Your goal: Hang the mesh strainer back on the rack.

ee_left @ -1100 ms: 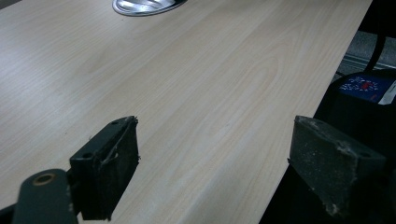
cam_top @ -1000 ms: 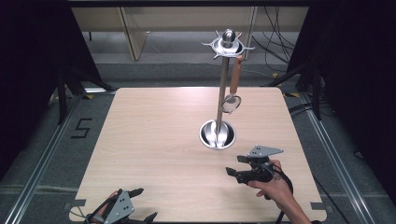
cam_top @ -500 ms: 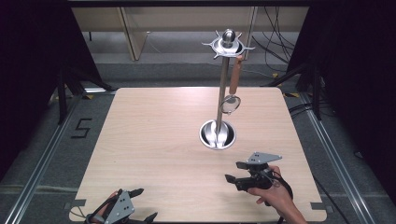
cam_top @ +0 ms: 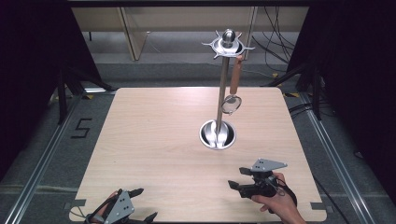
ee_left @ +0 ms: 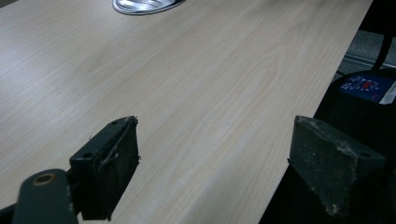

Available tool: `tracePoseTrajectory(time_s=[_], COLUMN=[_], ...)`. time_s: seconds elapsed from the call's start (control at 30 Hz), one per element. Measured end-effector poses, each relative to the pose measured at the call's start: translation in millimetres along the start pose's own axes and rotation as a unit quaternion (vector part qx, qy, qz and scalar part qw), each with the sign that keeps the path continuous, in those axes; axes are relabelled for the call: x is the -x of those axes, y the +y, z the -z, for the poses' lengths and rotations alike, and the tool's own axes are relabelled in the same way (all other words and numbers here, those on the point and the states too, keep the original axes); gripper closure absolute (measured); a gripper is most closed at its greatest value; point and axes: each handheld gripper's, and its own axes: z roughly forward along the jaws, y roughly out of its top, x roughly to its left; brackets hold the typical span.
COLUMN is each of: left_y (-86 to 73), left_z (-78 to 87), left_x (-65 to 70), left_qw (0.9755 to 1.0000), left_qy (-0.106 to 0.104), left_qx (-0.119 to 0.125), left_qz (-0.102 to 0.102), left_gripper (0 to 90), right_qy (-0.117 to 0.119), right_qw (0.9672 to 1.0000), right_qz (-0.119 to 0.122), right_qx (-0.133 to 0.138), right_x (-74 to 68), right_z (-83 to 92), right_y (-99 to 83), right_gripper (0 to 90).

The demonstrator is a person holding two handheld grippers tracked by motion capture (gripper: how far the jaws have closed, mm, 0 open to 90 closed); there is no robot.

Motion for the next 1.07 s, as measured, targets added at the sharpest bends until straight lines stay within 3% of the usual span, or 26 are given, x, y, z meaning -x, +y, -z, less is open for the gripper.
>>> tracePoseTrajectory(time_s=[0.07,0.1,0.2,0.23,0.27,0.3,0.37,0.4,0.47,0.5,0.6,0.8,0.83,0.87,0.9,0.93,0.97,1.0,1.07], left_y=[-0.1,0.3,0.3,0.9,0.5,0.6,0.2,0.3,0.6,0.5,0.5,0.5,0.3,0.2,0.8,0.8,0.4,0.5,0.7], left_z=[-0.9,0.2,0.9,0.7,0.6,0.6,0.2,0.3,0.4,0.3,0.5,0.4,0.4,0.1,0.3,0.3,0.2,0.1,0.0], left_x=[1.1,-0.6,-0.8,-1.5,-0.2,-0.4,-0.1,-0.3,-0.5,0.1,-0.1,-0.1,-0.2,-0.2,-1.6,-1.1,0.2,0.0,-0.8], left_qw=[1.0,1.0,1.0,0.9999,1.0,1.0,0.9999,1.0,1.0,1.0,1.0,1.0,1.0,0.9999,0.9998,0.9999,1.0,0.9999,0.9999], left_qy=[0.0,0.0,0.003,0.003,0.004,0.004,0.006,0.005,0.005,0.004,0.003,0.003,0.007,0.007,0.005,0.005,0.007,0.007,0.006], left_qx=[0.007,-0.002,-0.006,0.002,0.003,0.004,0.007,0.005,0.005,0.007,0.004,0.005,0.005,0.006,0.005,0.005,0.005,0.005,0.005], left_qz=[0.007,-0.003,-0.006,-0.015,-0.004,-0.004,-0.004,-0.004,-0.004,-0.001,-0.004,-0.003,-0.005,-0.005,-0.016,-0.014,-0.005,-0.006,-0.01], left_gripper=[15.1,15.2,15.2,15.1,15.1,15.1,15.1,15.1,15.1,15.2,15.1,15.2,15.1,15.1,15.1,15.1,15.2,15.2,15.1], right_qy=[0.008,0.007,0.001,0.009,0.005,0.001,0.002,0.008,-0.004,-0.001,0.004,-0.004,-0.002,0.002,-0.006,-0.003,-0.001,0.001,0.0], right_qw=[1.0,1.0,1.0,0.9999,1.0,1.0,0.9999,1.0,1.0,0.9999,0.9998,0.9999,0.9999,0.9999,0.9999,0.9999,0.9999,0.9999,0.9999], right_qz=[0.004,0.002,0.004,-0.009,0.005,0.008,-0.01,0.0,0.001,-0.011,0.01,0.011,-0.007,0.008,0.009,-0.002,0.013,-0.002,0.011], right_qx=[0.001,0.004,-0.004,-0.002,0.001,0.0,-0.008,-0.001,-0.006,-0.013,-0.016,-0.009,-0.015,-0.012,-0.009,-0.012,-0.008,-0.012,-0.004], right_x=[1.0,0.1,-0.7,-3.3,-1.1,-1.0,-4.4,-2.3,-2.5,-4.9,-2.5,-3.6,-6.4,-3.5,-3.8,-5.6,-3.4,-5.7,-3.0], right_z=[2.0,2.3,3.1,3.4,3.2,4.3,7.0,6.2,6.1,6.6,4.6,4.7,5.7,6.2,6.6,7.3,6.7,7.1,5.6], right_y=[-0.5,-1.5,-4.6,-5.8,-6.4,-7.2,-9.3,-10.4,-13.1,-14.1,-14.3,-14.3,-14.1,-13.1,-13.0,-12.9,-12.5,-12.9,-12.4], right_gripper=[29.6,29.6,29.6,29.6,29.6,29.6,29.6,29.6,29.6,29.6,29.6,29.6,29.6,29.6,29.6,29.6,29.6,29.6,29.6])
